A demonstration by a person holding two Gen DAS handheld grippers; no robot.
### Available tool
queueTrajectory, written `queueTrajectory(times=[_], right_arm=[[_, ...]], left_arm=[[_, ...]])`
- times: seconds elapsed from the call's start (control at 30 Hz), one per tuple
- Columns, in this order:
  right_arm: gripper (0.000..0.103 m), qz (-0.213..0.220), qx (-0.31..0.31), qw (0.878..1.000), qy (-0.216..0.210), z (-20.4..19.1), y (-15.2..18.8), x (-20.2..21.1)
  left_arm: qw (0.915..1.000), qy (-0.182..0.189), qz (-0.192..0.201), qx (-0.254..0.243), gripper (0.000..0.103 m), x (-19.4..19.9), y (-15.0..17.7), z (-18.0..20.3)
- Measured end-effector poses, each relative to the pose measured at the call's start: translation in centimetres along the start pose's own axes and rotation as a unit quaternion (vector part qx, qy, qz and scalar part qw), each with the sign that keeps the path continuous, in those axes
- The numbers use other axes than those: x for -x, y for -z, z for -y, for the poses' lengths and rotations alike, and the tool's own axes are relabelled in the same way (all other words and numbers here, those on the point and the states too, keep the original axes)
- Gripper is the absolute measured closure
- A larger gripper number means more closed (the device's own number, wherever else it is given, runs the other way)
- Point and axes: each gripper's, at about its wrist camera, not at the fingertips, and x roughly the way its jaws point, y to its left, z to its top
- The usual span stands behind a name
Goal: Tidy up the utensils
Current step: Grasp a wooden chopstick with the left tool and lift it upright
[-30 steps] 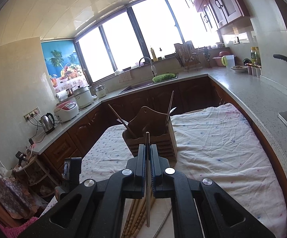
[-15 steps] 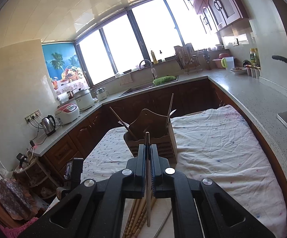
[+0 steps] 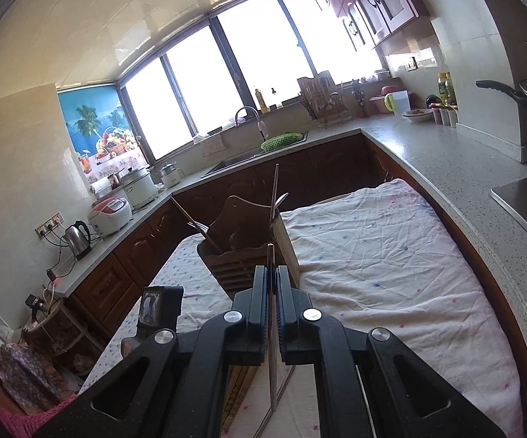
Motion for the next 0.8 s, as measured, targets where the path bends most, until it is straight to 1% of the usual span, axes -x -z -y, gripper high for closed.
queueTrajectory(times=[0.07,0.17,0.23,0.33,0.43,0.5,0.6,0.67,0.8], right_arm=[[0.098,0.000,-0.006,1.000,-0.001,0.3,0.1,-0.1],[0.098,-0.005,-0.012,1.000,-0.007,0.4,0.3,-0.6],[0.098,-0.007,-0.010,1.000,-0.009,0.2,0.4,-0.8],[0.098,-0.006,-0.004,1.000,-0.010,-0.3,0.3,-0.6],[0.098,-0.001,0.000,1.000,-0.011,-0.5,0.1,-0.2],[0.098,0.003,0.004,1.000,-0.010,-0.7,-0.2,0.0],[0.098,0.010,0.007,1.000,-0.011,-1.0,-0.7,0.1],[0.098,0.013,0.011,1.000,-0.012,-1.3,-1.2,0.1],[0.098,0.019,0.021,0.999,-0.017,-2.1,-1.9,-0.3]], left_arm=[[0.9996,-0.018,-0.003,-0.020,0.085,-0.3,-0.2,0.8],[0.9979,-0.045,0.002,-0.046,0.095,-0.6,-0.4,1.5],[0.9984,-0.040,0.005,-0.040,0.096,-0.5,-0.3,1.3],[0.9995,-0.018,0.017,-0.018,0.099,0.7,0.2,0.6],[0.9986,0.013,0.051,0.006,0.099,3.9,0.7,-0.4],[0.9952,0.049,0.080,0.028,0.099,6.6,0.9,-1.2],[0.9878,0.082,0.124,0.046,0.099,10.7,0.6,-2.0],[0.9831,0.096,0.148,0.049,0.099,13.0,0.4,-2.4],[0.9764,0.105,0.182,0.051,0.099,16.6,-0.1,-3.4]])
